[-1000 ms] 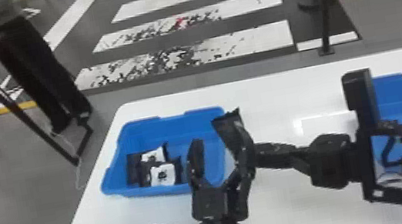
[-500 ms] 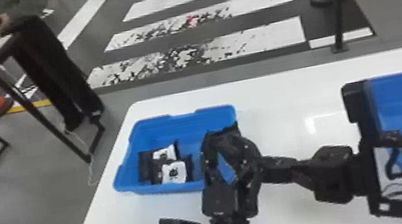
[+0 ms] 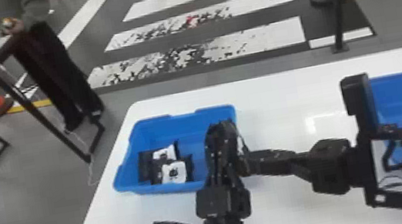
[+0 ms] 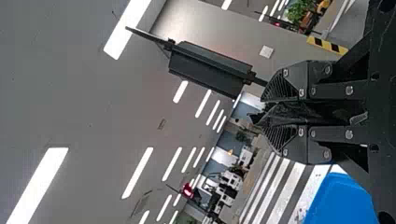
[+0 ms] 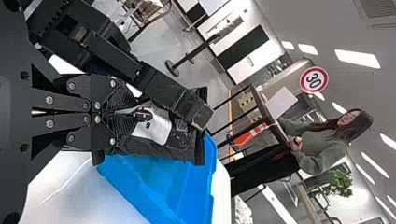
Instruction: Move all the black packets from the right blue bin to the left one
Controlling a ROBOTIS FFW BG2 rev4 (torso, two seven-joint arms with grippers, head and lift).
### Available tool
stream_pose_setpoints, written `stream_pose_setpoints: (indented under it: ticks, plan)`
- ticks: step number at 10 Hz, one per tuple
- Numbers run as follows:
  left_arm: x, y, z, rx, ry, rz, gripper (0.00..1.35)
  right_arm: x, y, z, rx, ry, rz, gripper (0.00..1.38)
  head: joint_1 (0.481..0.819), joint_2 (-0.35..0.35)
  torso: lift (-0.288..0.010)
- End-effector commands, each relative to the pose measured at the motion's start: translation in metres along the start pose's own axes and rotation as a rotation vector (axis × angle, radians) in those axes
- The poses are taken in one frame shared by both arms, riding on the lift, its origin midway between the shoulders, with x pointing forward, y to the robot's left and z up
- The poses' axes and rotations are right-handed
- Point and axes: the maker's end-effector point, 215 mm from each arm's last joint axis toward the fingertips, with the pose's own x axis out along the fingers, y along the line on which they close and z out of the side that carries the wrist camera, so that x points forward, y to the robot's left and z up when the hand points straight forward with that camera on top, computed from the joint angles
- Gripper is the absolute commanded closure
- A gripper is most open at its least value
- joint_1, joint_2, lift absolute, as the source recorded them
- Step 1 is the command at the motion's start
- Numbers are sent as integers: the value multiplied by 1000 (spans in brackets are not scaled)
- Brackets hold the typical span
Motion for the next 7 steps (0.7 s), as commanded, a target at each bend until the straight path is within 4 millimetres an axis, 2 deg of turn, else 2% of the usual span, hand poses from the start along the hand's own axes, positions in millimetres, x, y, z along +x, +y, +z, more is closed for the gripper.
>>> stream_pose_setpoints:
  ticks: [1,2,3,4,5,6,7]
  plan:
    - [1,5,9,4,-27,9,1220,1,-5,2,-5,-5,-9,1234,695,350,-168]
    - [2,8,13,9,-36,14,1220,0,-7,4,-6,-14,-12,1231,695,350,-168]
    - [5,19,15,30,-39,26,1220,0,-9,7,-12,-28,-14,1065,695,350,-168]
    - [15,36,21,82,-56,43,1220,-1,-16,13,-16,-57,-15,667,695,350,-168]
    - [26,66,32,172,-88,78,1220,-5,-24,19,-10,-89,-20,272,695,350,-168]
    - [39,97,44,295,-113,113,1220,-12,-31,22,-2,-106,-34,61,695,350,-168]
    - [52,123,49,407,-115,135,1220,-19,-39,24,5,-121,-53,105,695,350,-168]
